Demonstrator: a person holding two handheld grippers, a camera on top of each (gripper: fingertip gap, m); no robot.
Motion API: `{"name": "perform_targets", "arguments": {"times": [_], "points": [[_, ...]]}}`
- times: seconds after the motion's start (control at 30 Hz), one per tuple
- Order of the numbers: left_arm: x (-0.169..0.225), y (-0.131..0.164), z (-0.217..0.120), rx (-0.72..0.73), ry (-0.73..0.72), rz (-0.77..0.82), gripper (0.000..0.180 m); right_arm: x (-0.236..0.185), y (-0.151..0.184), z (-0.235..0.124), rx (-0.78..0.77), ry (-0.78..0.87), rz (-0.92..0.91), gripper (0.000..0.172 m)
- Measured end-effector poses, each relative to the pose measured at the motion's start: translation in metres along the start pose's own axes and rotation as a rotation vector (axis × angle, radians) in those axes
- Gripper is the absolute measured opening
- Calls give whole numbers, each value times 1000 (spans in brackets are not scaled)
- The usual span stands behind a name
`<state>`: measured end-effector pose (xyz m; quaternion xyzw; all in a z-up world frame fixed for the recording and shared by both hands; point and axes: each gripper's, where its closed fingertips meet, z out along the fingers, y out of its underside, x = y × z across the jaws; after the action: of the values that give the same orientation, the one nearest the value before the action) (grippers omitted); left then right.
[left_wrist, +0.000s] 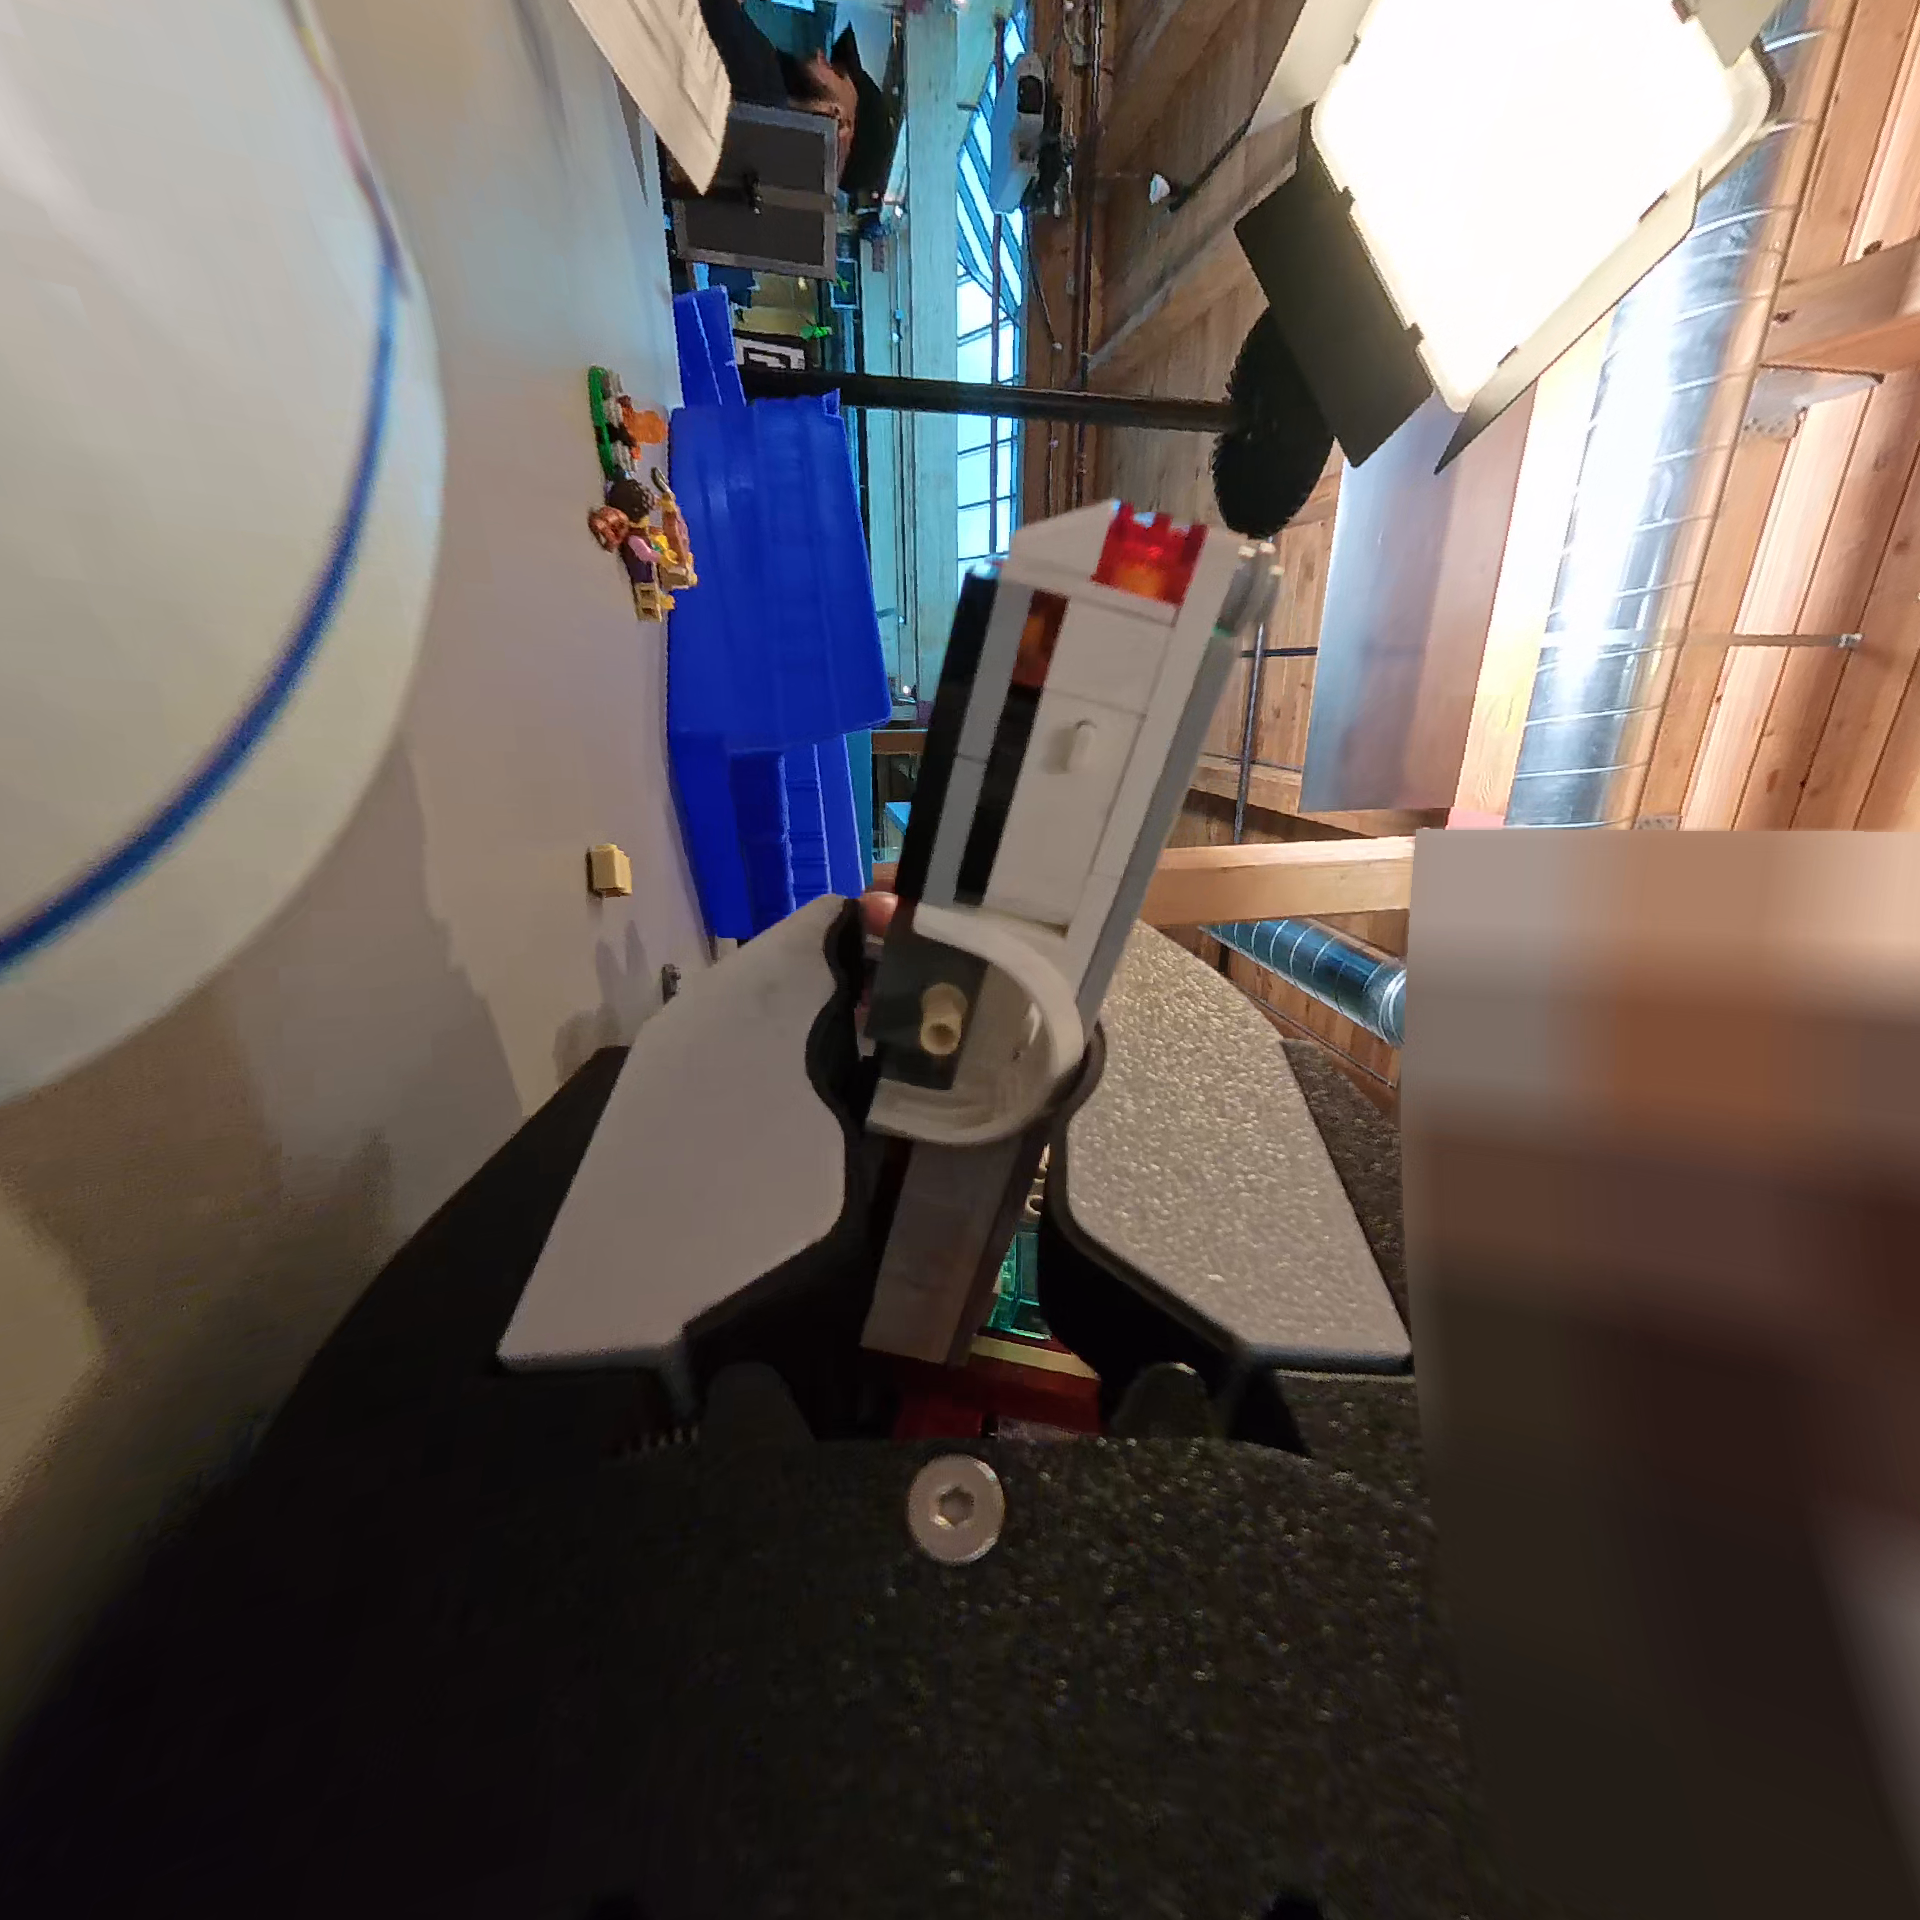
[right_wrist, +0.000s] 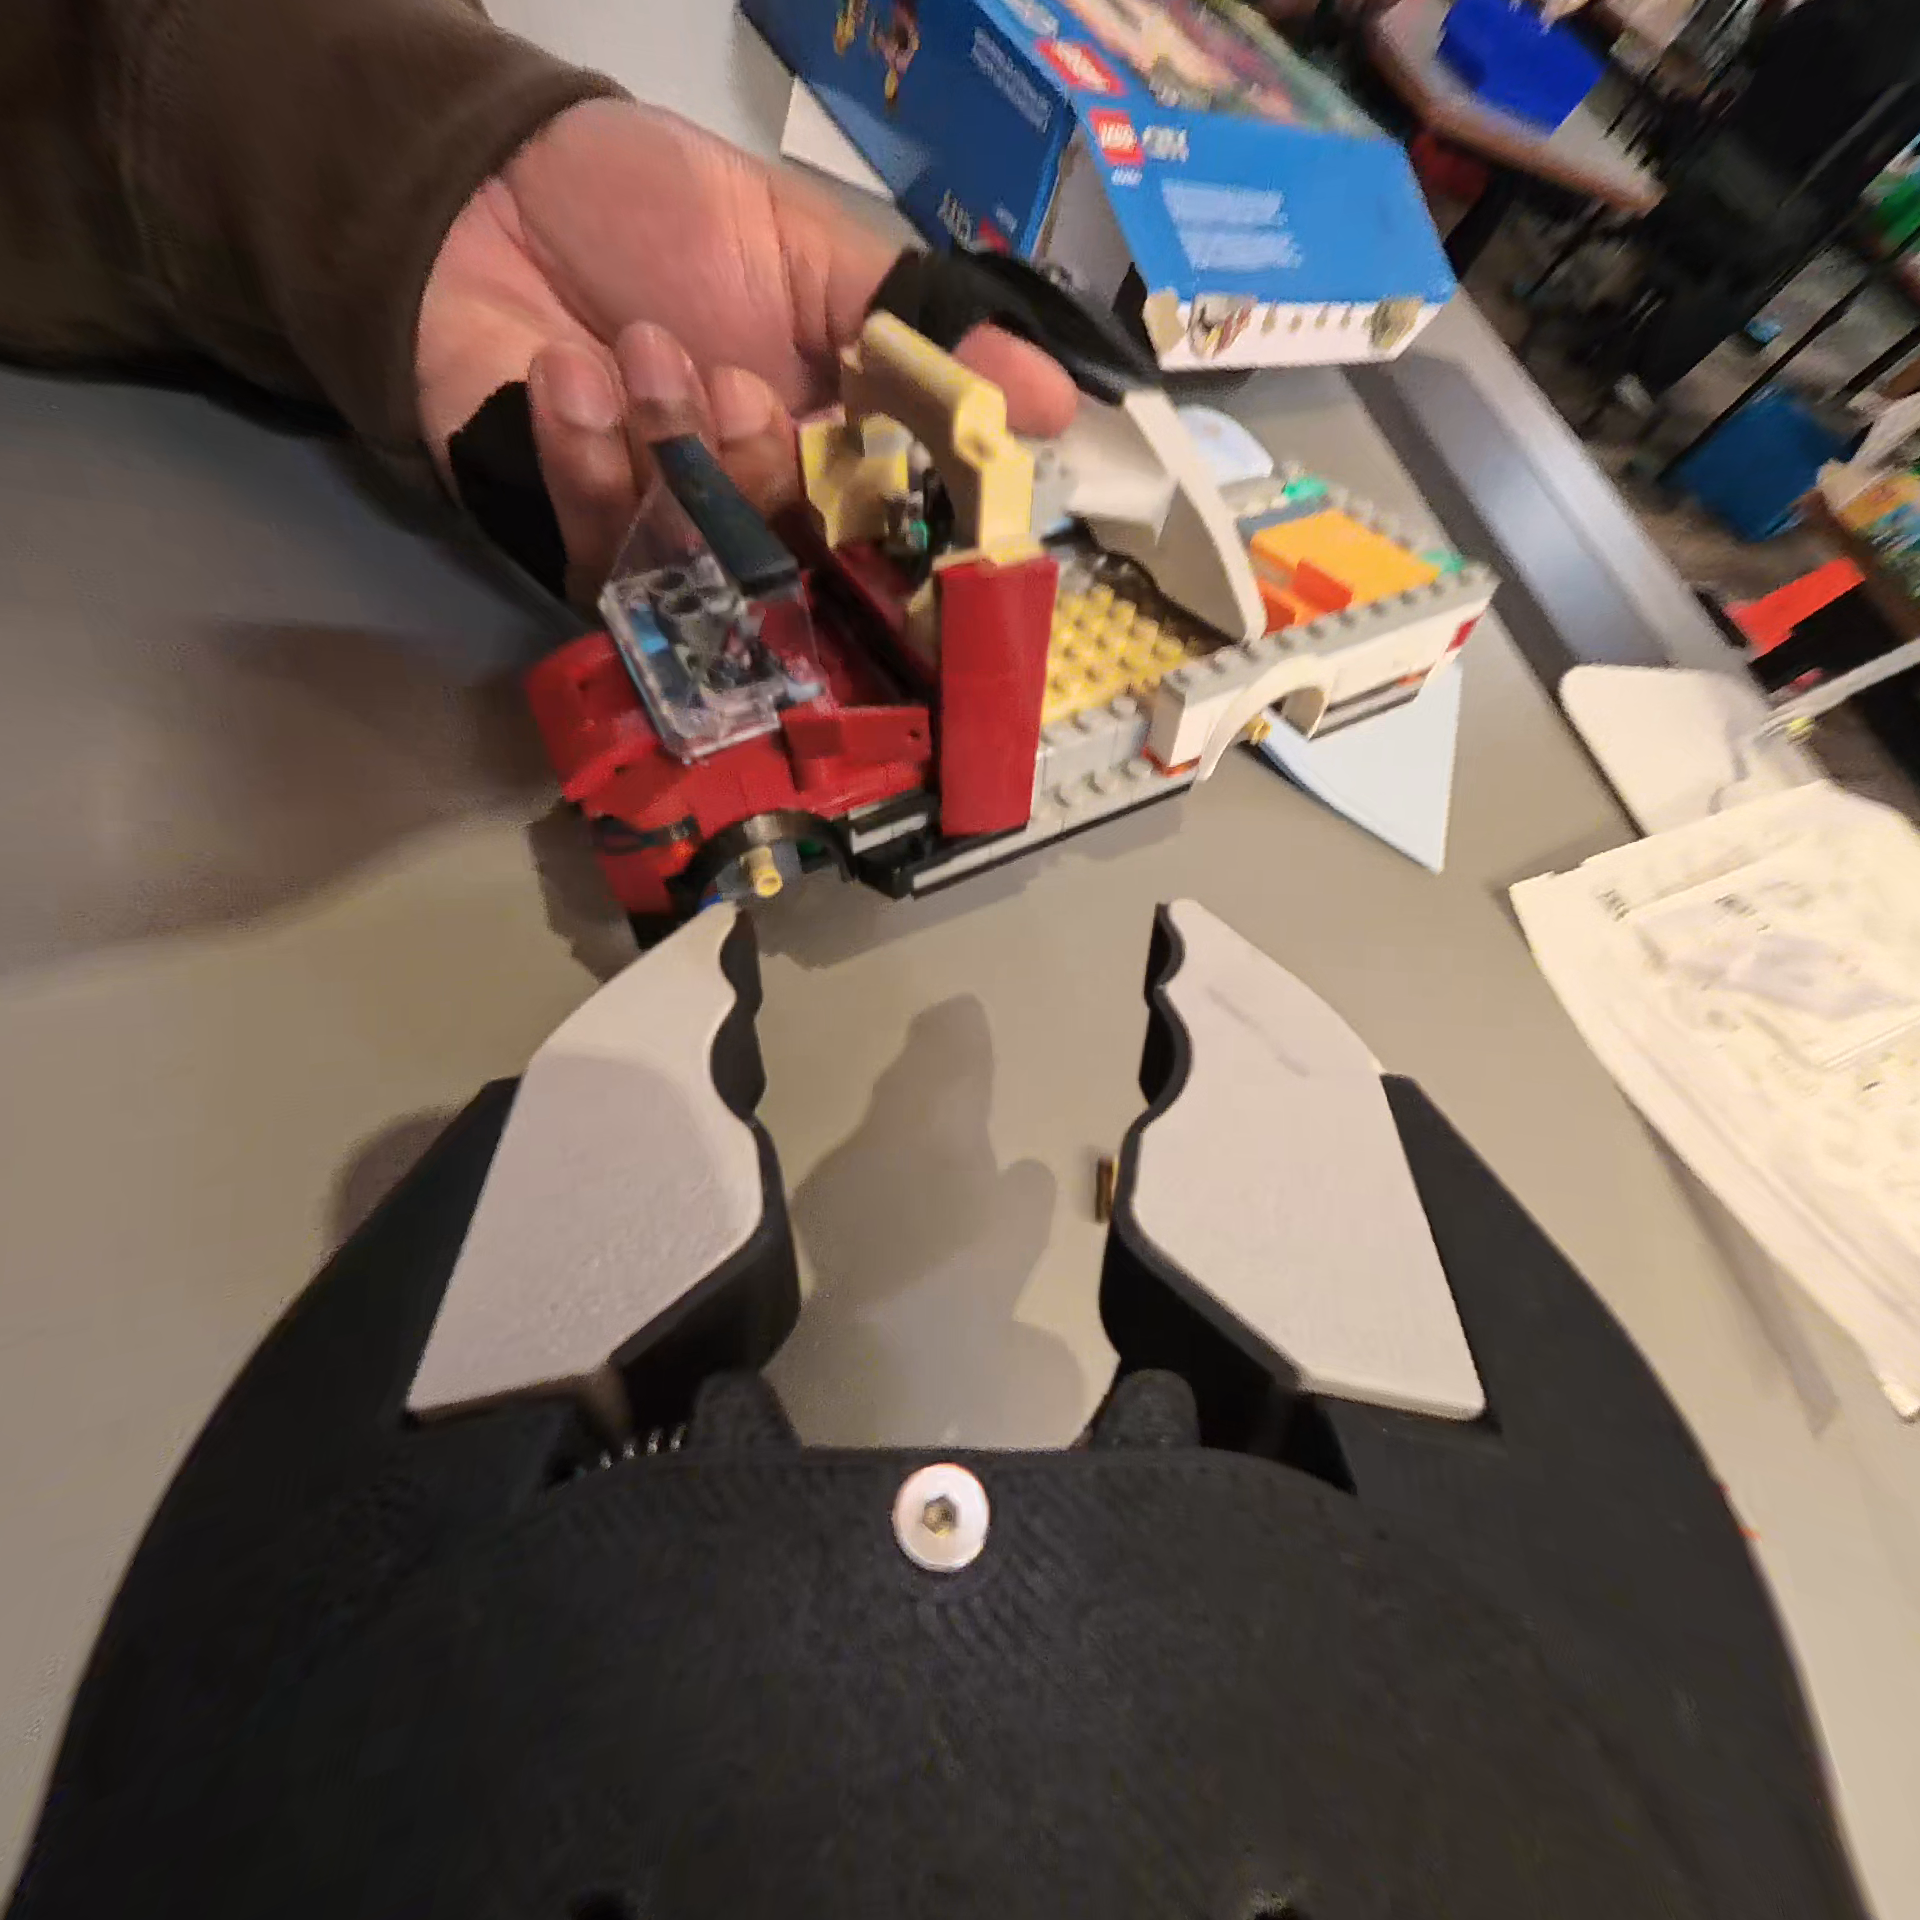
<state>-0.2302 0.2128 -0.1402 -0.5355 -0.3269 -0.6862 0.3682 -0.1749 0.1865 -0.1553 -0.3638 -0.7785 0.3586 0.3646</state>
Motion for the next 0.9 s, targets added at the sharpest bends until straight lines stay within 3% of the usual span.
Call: {"name": "perform_targets", "arguments": {"times": [0.1, 0.33, 0.57, 0.9], "points": [[-4, 4, 1, -12, -25, -1, 34, -4, -8, 1, 54, 9, -70, 75], [-4, 7, 3, -20, -24, 6, 34, -29, -13, -3, 119, -169, -87, 89], [-3, 13, 8, -26, -4, 1, 34, -41, -19, 6, 138, -173, -148, 103], [-2, 23, 15, -61, 14, 23, 34, -44, -18, 12, 136, -146, -210, 92]]}}
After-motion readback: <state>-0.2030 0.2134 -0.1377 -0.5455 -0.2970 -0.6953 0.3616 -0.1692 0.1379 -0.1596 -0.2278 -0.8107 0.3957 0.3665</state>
